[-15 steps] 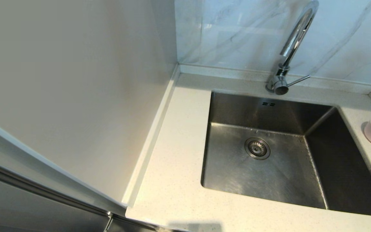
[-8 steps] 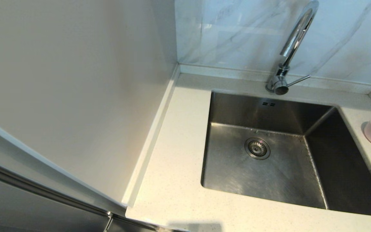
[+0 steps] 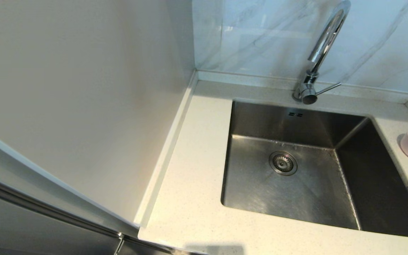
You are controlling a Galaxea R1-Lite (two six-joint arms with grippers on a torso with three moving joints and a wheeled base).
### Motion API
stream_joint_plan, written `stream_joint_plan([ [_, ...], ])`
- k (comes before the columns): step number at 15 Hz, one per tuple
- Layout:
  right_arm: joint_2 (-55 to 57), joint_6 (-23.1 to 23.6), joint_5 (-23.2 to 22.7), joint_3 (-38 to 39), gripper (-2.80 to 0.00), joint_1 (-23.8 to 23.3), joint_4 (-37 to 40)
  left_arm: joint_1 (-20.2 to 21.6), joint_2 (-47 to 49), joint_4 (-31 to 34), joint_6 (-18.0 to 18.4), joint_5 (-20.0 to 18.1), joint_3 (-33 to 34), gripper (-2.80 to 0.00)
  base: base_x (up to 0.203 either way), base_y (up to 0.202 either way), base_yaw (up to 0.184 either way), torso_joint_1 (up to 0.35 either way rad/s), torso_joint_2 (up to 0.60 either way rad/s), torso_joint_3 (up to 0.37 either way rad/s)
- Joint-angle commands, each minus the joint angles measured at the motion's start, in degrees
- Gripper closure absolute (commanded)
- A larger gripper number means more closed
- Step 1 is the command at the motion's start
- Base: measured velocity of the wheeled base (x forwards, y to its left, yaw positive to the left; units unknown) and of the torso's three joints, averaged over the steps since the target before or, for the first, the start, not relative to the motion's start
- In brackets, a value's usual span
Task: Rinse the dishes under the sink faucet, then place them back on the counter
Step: Turn on the faucet
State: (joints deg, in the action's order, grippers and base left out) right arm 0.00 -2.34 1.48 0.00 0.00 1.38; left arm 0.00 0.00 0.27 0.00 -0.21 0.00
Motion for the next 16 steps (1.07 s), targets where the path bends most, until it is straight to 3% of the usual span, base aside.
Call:
stream_joint_plan([
  [1, 0.1, 0.0, 0.0, 0.4, 0.0, 0.0, 0.0, 0.0, 0.0, 0.0, 0.0, -0.1, 0.0, 0.0, 0.0, 0.0, 0.0, 0.0, 0.0, 0.0],
  [16, 0.1, -0.1, -0.1, 0.4, 0.0, 0.0, -0.1, 0.0, 0.0, 0.0, 0.0, 0.0, 0.0, 0.0, 0.0, 0.0, 0.0, 0.0, 0.0, 0.0],
])
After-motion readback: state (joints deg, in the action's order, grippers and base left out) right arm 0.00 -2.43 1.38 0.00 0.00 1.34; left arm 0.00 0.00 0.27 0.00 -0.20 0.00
